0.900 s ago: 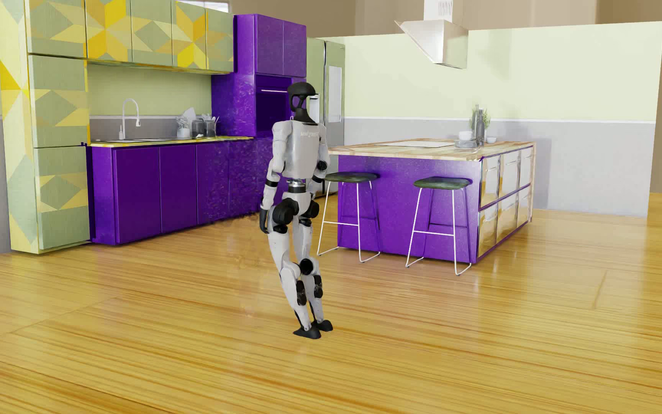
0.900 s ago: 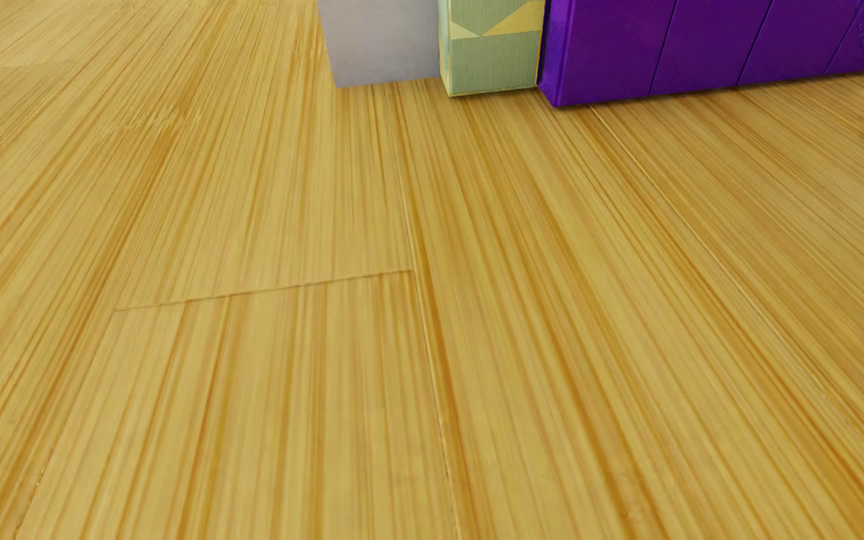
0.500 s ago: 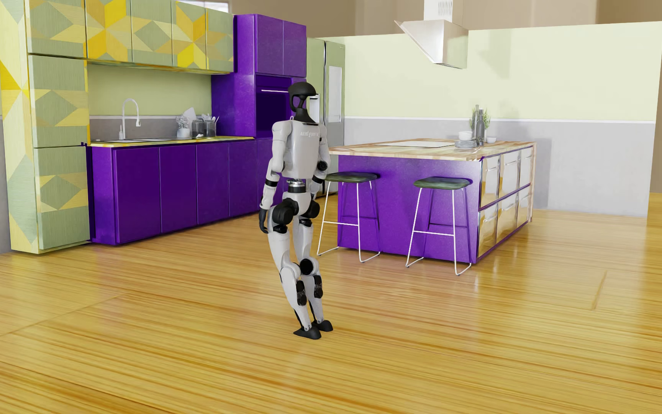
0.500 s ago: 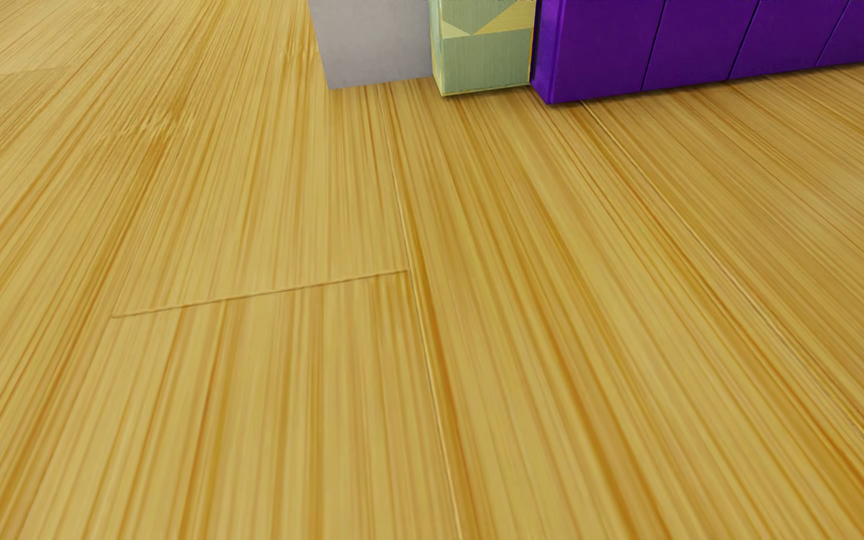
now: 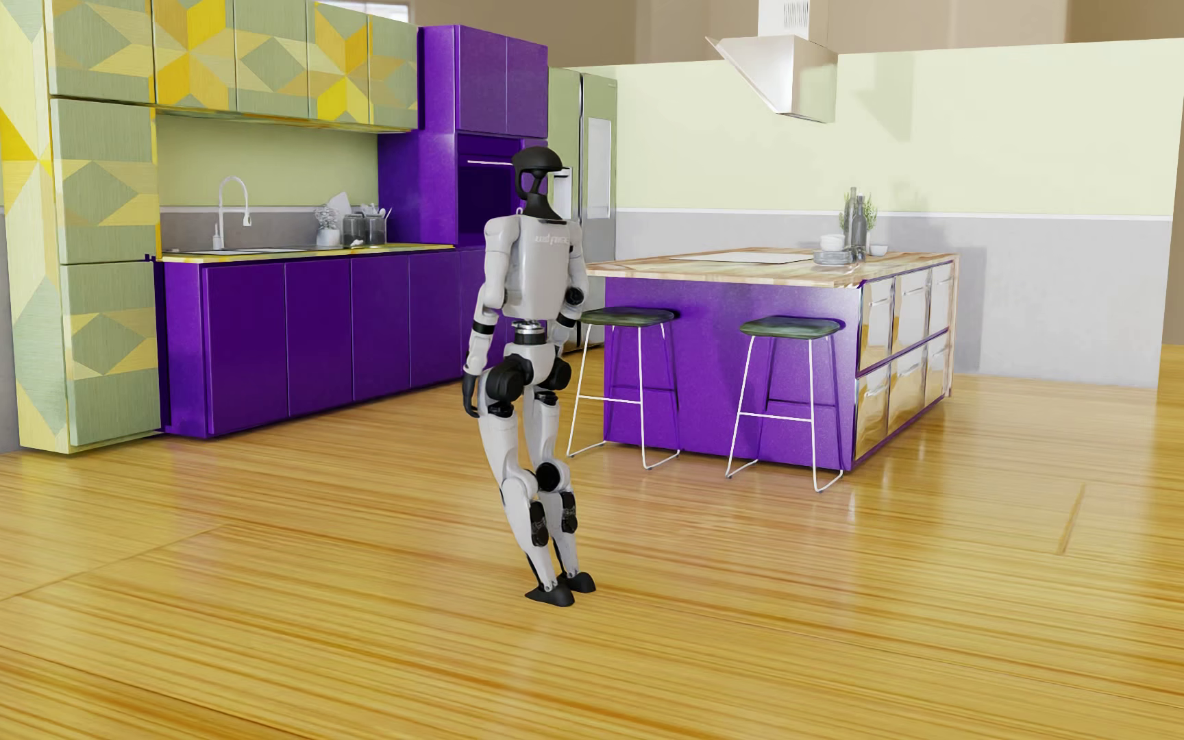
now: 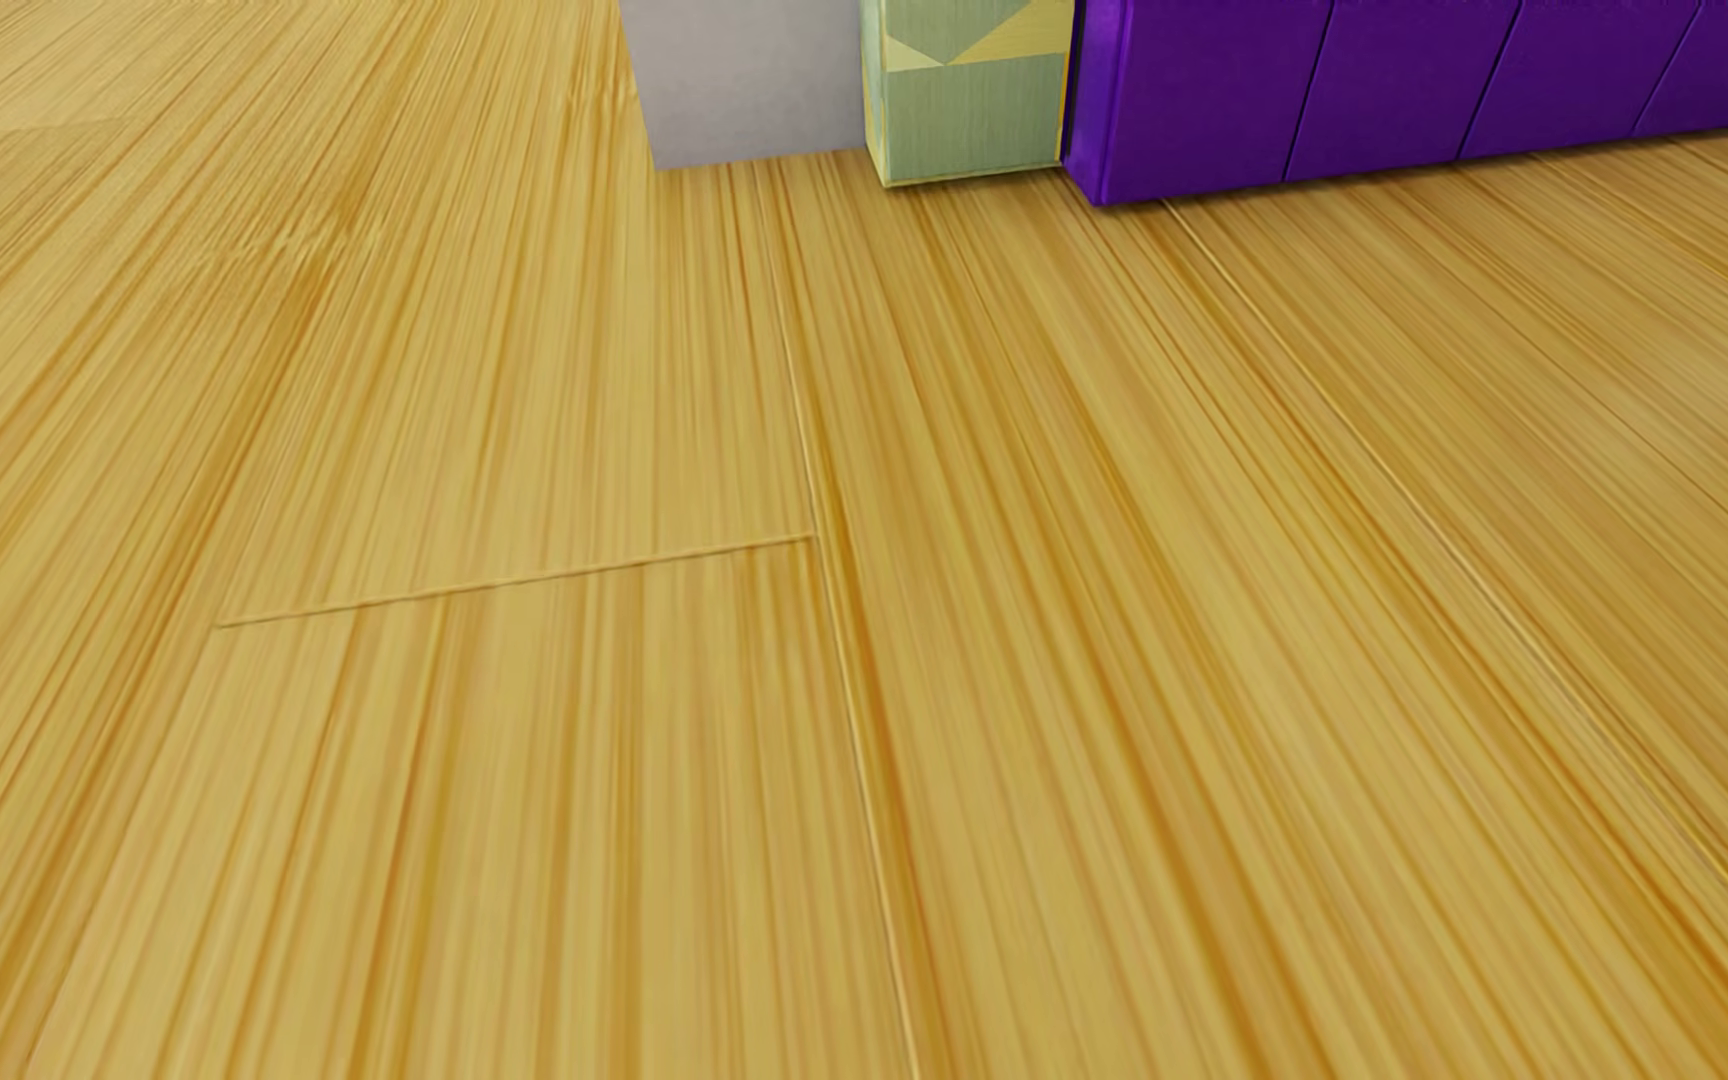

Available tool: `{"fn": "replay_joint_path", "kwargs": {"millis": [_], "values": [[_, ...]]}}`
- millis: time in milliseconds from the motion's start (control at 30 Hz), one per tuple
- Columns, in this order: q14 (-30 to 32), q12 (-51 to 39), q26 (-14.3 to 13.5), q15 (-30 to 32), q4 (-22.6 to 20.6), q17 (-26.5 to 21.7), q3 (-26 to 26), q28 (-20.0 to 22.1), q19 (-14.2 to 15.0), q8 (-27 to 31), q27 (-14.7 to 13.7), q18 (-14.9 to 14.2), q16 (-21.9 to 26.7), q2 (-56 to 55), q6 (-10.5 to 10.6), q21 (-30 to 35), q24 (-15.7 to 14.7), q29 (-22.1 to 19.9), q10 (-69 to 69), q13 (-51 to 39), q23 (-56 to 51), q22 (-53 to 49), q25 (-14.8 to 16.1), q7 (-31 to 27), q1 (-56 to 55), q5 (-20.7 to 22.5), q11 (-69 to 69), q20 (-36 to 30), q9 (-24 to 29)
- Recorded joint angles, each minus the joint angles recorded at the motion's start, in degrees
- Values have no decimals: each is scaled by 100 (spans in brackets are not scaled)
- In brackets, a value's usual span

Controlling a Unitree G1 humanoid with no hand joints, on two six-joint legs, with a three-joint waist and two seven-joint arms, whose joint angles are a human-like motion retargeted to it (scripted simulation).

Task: Remain stationary

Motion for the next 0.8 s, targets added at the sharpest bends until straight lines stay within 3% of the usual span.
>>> {"fn": "replay_joint_path", "kwargs": {"millis": [800], "values": [[47, -77, 0, -48, 52, 46, -47, 0, 0, 0, 0, 0, 6, 12, -24, 32, 0, 0, -5, -124, 46, -54, 0, 0, 8, 69, -5, -89, 122]]}}
